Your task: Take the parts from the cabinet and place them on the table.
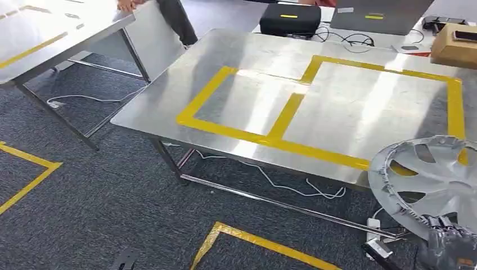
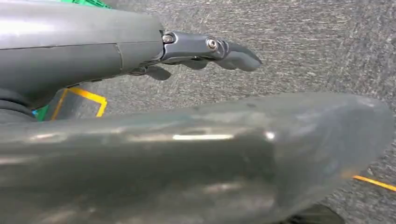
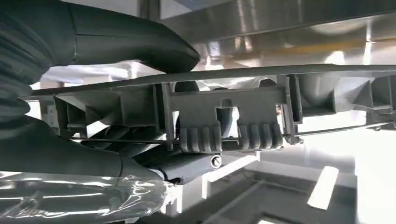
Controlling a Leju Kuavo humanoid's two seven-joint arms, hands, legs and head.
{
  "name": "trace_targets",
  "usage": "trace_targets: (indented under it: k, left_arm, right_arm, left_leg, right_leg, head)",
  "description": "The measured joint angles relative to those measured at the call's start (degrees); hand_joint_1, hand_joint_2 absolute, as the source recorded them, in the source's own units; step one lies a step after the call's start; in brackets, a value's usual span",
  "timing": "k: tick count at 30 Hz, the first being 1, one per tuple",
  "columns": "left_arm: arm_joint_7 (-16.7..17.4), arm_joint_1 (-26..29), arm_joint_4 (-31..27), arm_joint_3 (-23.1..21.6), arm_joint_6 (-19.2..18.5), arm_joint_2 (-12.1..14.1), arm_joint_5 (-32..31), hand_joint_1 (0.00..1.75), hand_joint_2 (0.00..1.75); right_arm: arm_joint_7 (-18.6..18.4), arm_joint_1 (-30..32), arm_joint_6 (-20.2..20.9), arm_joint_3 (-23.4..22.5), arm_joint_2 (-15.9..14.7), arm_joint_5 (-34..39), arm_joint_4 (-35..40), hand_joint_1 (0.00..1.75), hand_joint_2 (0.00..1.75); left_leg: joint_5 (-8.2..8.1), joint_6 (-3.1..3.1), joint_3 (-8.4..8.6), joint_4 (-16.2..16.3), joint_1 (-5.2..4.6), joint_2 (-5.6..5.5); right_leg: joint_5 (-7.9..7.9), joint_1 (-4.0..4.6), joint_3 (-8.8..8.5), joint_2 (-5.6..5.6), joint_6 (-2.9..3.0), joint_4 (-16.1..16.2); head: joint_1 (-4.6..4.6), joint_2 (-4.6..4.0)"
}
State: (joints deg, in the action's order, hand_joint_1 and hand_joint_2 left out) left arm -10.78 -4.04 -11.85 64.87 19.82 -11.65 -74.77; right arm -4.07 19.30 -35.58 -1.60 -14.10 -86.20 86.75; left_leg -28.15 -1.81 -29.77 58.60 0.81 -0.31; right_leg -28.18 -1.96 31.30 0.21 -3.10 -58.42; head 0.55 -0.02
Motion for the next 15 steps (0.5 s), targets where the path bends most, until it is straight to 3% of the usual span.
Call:
trace_targets:
  k: [3,4,5,6,7,8,9,10,11,12,13,14,15]
  left_arm:
    - [0.0,0.0,0.0,0.0,0.0,0.0,0.0,0.0,0.0]
    - [0.0,-0.1,0.0,0.0,0.2,0.0,0.0,0.0,0.0]
    - [0.1,-0.2,0.0,0.0,0.9,0.0,0.0,0.0,0.0]
    - [0.0,0.1,0.0,0.0,1.4,-0.1,0.0,0.0,0.0]
    - [0.0,0.2,0.0,0.0,1.4,-0.1,0.1,0.0,0.0]
    - [-0.2,0.2,0.0,0.0,1.3,-0.1,0.2,0.0,0.0]
    - [-0.2,0.2,0.0,0.0,1.1,-0.1,0.2,0.0,0.0]
    - [-0.2,0.4,0.0,0.0,1.0,0.0,0.2,0.0,0.0]
    - [-0.2,0.5,0.0,0.0,0.7,0.1,0.4,0.0,0.0]
    - [-0.3,0.6,0.0,0.0,0.3,0.1,0.5,0.0,0.0]
    - [-0.4,0.6,0.0,0.1,0.2,0.0,0.7,0.0,0.0]
    - [-0.5,0.6,0.0,0.1,0.0,-0.1,0.7,0.0,0.0]
    - [-0.5,0.2,0.0,0.1,-0.3,-0.2,0.6,0.0,0.0]
  right_arm:
    - [0.0,0.0,0.0,0.0,0.0,0.0,0.0,1.75,1.75]
    - [-0.1,0.0,0.0,0.0,0.0,0.0,0.0,1.75,1.75]
    - [-0.2,-0.1,0.0,-0.1,0.0,0.0,0.0,1.75,1.75]
    - [-0.2,-0.1,0.1,-0.1,0.0,-0.2,0.1,1.75,1.75]
    - [-0.3,0.1,0.1,-0.1,0.0,-0.2,0.1,1.75,1.75]
    - [-0.3,0.2,0.1,-0.1,0.0,-0.2,0.1,1.75,1.75]
    - [-0.3,0.2,0.1,-0.1,0.0,-0.2,0.1,1.75,1.75]
    - [-0.3,0.3,0.1,0.0,0.0,-0.2,0.1,1.75,1.75]
    - [-0.3,0.2,0.2,0.0,0.0,-0.2,0.0,1.75,1.75]
    - [-0.4,0.2,0.2,0.0,0.0,-0.2,0.1,1.75,1.75]
    - [-0.4,0.3,0.2,0.0,0.0,-0.2,0.3,1.75,1.75]
    - [-0.3,0.4,0.2,0.0,0.0,-0.1,0.3,1.75,1.75]
    - [-0.3,0.3,0.2,-0.1,0.0,-0.1,0.3,1.75,1.75]
  left_leg:
    - [0.21,-0.05,-0.28,0.6,0.0,0.02]
    - [0.76,-0.14,-1.38,2.8,0.0,0.06]
    - [0.52,-0.23,-5.16,8.1,-0.1,0.1]
    - [-7.19,0.24,-13.25,14.8,-0.46,0.09]
    - [-7.05,0.55,-13.49,12.9,-0.67,0.09]
    - [-5.16,1.0,-13.14,9.8,-0.94,0.08]
    - [-0.85,1.72,-12.54,5.7,-1.32,0.08]
    - [5.84,2.6,-12.05,1.5,-1.75,0.08]
    - [8.16,2.78,-12.43,-1.3,-2.19,-0.12]
    - [8.56,2.5,-11.93,-0.3,-1.95,-0.45]
    - [7.82,2.37,-11.54,-0.5,-1.83,-0.54]
    - [7.1,2.49,-11.17,-0.8,-1.76,-0.62]
    - [6.83,2.75,-9.54,-0.7,-1.6,-0.8]
  right_leg:
    - [0.11,-0.02,-0.26,-0.14,0.06,0.0]
    - [0.15,0.03,-0.64,-0.27,0.14,0.0]
    - [-0.19,0.09,-1.34,-0.25,0.57,0.5]
    - [-1.78,0.47,-4.44,0.46,0.94,2.2]
    - [-2.47,0.55,-5.63,0.61,0.92,2.5]
    - [-3.21,0.65,-6.69,0.69,0.94,2.6]
    - [-3.98,0.74,-7.69,0.69,0.94,2.7]
    - [-4.83,0.69,-7.36,0.7,0.92,2.8]
    - [-5.85,1.22,-8.68,1.11,0.59,2.1]
    - [-7.08,1.45,-8.55,1.2,0.47,2.5]
    - [-7.41,1.45,-10.56,1.12,0.49,2.7]
    - [-6.19,1.46,-10.63,1.14,0.05,2.0]
    - [-6.1,1.49,-10.63,1.18,-0.2,1.3]
  head:
    - [-0.04,0.0]
    - [-0.11,-0.07]
    - [0.09,-0.02]
    - [0.41,-0.02]
    - [0.55,-0.02]
    - [0.48,-0.02]
    - [0.55,-0.02]
    - [0.59,-0.02]
    - [0.66,-0.02]
    - [0.61,-0.02]
    - [0.56,-0.02]
    - [0.42,-0.02]
    - [0.48,0.0]
